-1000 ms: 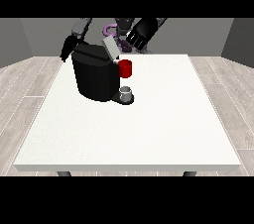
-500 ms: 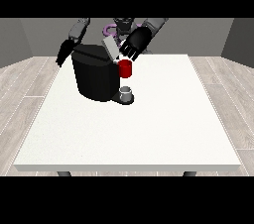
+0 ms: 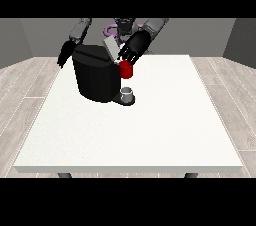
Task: Insert the coffee pod into the coffee machine and close the lid
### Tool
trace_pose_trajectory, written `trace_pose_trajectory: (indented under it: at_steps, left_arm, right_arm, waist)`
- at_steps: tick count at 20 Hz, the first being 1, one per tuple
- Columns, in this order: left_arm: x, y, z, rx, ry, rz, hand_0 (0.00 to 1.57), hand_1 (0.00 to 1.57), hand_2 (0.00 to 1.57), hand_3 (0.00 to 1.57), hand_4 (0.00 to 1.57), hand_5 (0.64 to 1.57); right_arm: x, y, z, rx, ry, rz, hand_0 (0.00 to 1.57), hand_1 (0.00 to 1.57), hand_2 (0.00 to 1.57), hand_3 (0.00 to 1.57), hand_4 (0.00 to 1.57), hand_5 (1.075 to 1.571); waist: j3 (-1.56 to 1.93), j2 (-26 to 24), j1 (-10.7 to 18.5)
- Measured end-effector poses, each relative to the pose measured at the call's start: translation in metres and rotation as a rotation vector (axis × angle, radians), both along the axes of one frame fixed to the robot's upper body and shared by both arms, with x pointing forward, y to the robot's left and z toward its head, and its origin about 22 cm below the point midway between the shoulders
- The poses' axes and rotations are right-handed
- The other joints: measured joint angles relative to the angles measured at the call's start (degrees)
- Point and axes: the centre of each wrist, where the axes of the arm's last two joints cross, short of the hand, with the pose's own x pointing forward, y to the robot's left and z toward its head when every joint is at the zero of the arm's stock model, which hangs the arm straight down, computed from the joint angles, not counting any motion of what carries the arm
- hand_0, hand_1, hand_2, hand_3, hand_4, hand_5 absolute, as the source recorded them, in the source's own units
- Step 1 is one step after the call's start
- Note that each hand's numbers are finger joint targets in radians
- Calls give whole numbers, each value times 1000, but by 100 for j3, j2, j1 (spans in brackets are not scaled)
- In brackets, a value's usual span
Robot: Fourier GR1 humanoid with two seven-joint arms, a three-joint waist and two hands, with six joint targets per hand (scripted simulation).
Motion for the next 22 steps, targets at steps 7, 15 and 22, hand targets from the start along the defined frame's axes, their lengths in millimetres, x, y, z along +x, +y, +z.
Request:
trace_pose_trajectory:
  at_steps: [7,15,22]
  left_arm:
    - [1,-4,0,4,-7,-16,1167,1167,1238,1188,412,1571]
    - [1,4,13,0,-46,-5,1212,1212,1245,1199,352,1571]
    - [1,4,14,10,-85,7,1269,1269,1275,1176,171,1571]
  right_arm:
    - [5,-4,5,4,-8,-20,0,0,0,0,0,1571]
    - [4,-6,7,-8,-22,-8,0,0,0,0,0,1571]
    - [3,3,8,-3,-17,-2,0,0,0,0,0,1571]
  waist:
    - [0,71,55]
    - [0,167,-53]
    - [0,150,-80]
